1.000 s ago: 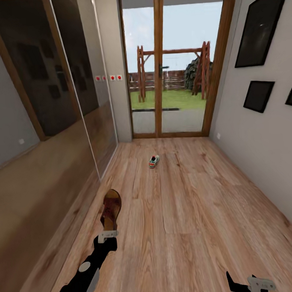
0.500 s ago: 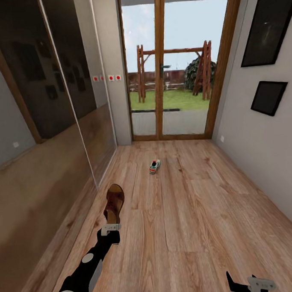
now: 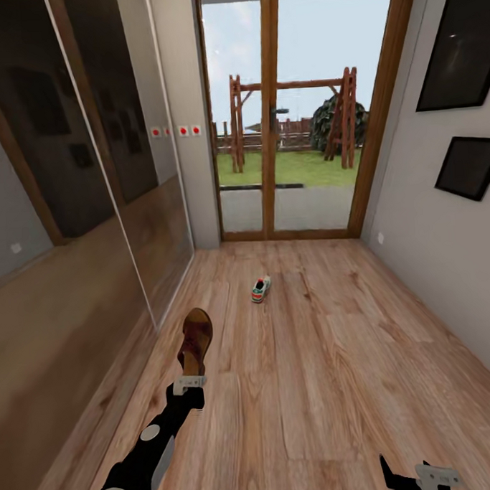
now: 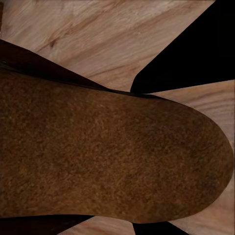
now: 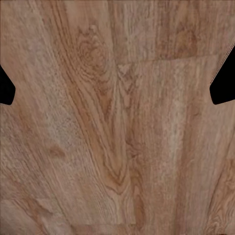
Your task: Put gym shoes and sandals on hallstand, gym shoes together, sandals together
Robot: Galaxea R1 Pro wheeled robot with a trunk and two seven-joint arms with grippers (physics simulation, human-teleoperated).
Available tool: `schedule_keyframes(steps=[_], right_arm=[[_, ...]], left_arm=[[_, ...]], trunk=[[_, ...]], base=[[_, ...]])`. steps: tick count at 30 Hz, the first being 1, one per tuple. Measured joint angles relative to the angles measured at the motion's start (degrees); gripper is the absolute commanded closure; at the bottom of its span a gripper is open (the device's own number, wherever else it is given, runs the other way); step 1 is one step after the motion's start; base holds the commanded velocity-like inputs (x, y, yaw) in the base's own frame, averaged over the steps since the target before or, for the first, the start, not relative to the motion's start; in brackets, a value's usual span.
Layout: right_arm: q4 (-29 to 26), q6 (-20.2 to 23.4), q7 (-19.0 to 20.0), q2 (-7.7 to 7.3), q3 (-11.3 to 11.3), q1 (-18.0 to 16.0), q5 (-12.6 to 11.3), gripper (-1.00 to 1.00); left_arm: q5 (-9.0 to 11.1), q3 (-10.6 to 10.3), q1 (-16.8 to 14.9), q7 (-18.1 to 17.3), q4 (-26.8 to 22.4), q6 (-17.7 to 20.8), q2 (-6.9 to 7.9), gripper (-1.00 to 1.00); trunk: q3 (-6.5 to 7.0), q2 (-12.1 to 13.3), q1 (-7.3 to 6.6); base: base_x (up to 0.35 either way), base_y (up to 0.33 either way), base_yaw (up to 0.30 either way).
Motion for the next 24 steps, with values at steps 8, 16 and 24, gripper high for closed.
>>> schedule_keyframes(steps=[8,16,24], right_arm=[[0.0,0.0,0.0,0.00,0.0,0.0,0.0,-1.00],[0.0,0.0,0.0,0.00,0.0,0.0,0.0,-1.00],[0.0,0.0,0.0,0.00,0.0,0.0,0.0,-1.00]], left_arm=[[0.1,0.0,0.4,0.0,-2.4,0.2,-0.05,1.00],[0.1,0.0,0.4,0.0,-2.6,0.2,-0.05,1.00],[0.1,0.0,0.4,0.0,-2.6,0.2,-0.05,1.00]], trunk=[[0.00,0.0,0.00],[0.00,0.0,0.00],[0.00,0.0,0.00]], base=[[0.340,0.000,0.000],[0.340,0.000,0.000],[0.340,0.000,0.000]])
